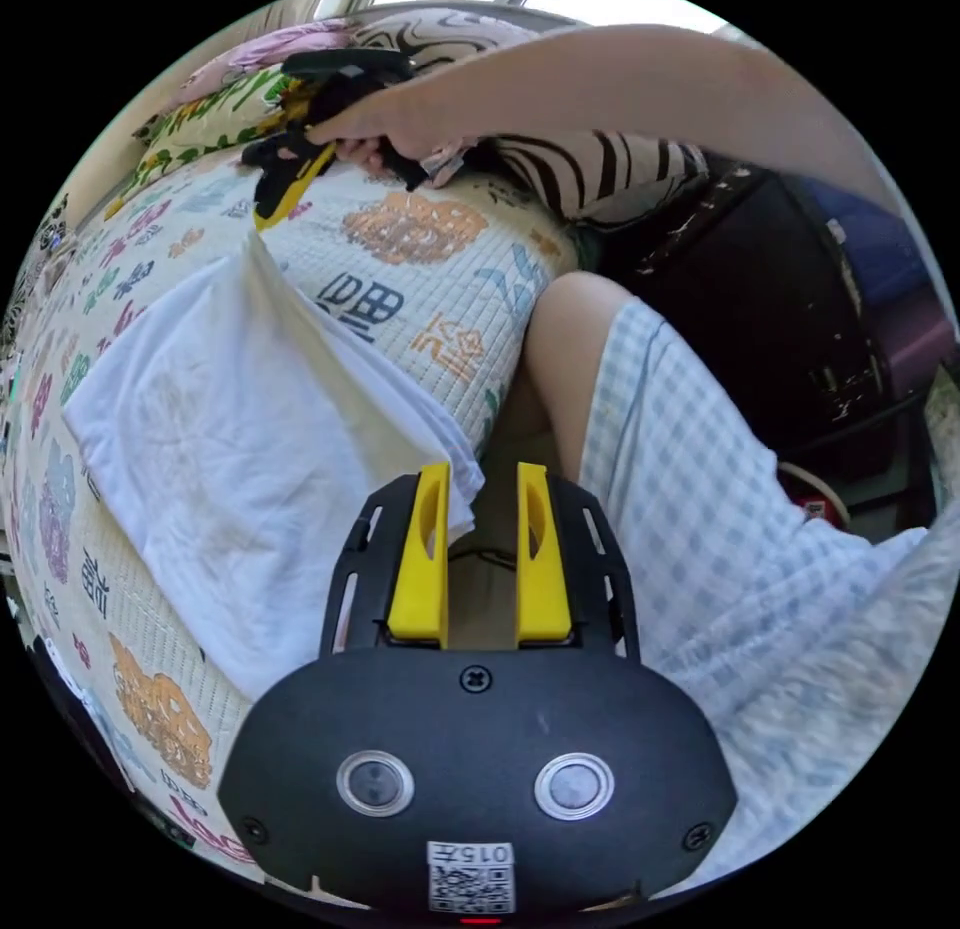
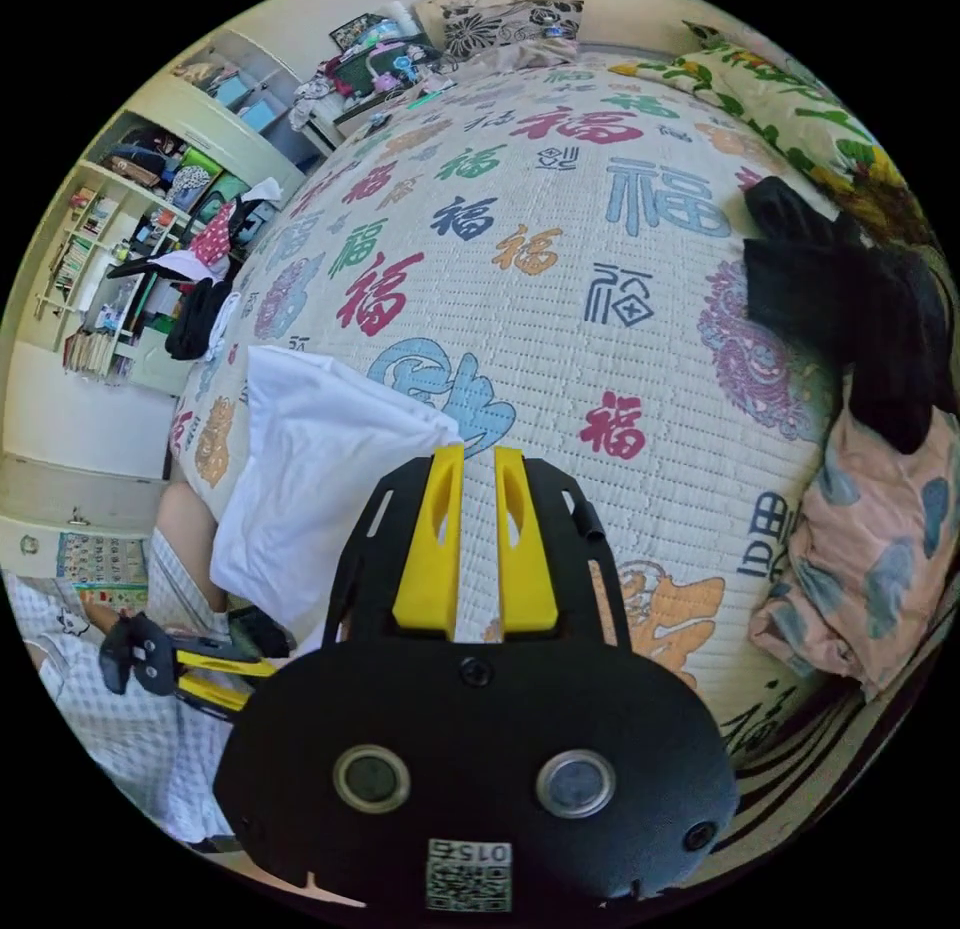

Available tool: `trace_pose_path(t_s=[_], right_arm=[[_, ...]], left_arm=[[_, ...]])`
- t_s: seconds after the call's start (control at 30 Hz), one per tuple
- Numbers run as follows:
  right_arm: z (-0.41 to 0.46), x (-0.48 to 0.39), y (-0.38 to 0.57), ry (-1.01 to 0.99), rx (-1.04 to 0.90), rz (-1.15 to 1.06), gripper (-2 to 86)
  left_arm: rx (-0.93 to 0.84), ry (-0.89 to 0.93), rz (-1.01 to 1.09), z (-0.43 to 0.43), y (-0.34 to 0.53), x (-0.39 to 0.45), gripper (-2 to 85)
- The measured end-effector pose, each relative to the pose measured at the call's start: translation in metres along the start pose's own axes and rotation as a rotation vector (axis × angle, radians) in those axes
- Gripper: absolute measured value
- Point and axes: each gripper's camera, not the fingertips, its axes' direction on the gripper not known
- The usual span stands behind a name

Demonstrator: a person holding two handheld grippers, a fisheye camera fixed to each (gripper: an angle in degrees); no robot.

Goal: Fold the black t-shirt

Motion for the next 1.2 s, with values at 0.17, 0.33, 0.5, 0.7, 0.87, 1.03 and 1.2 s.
trace_pose_path(t_s=[0.17,0.33,0.5,0.7,0.87,1.03,1.2], right_arm=[[-0.032,-0.025,0.016,0.148,0.119,-0.013,6.4],[-0.032,-0.092,0.004,0.092,0.097,-0.200,7.1],[0.004,-0.160,-0.043,-0.069,-0.009,-0.340,8.2],[0.068,-0.223,-0.112,-0.018,-0.220,-0.429,9.9],[0.119,-0.250,-0.138,0.045,-0.413,-0.464,3.9],[0.151,-0.254,-0.150,0.098,-0.458,-0.410,-0.2],[0.175,-0.262,-0.149,0.157,-0.452,-0.390,-0.8]], left_arm=[[0.154,-0.075,0.003,-0.043,-0.013,0.007,10.2],[0.123,-0.154,-0.172,-0.032,0.012,-0.029,10.1],[0.090,-0.107,-0.450,-0.004,0.057,-0.068,10.3],[0.046,-0.154,-0.474,0.024,0.059,-0.076,9.4],[-0.059,-0.244,-0.371,0.051,0.039,-0.072,9.2],[-0.170,-0.361,-0.244,0.073,0.026,-0.067,8.5],[-0.214,-0.462,-0.149,0.084,0.014,-0.060,7.8]])
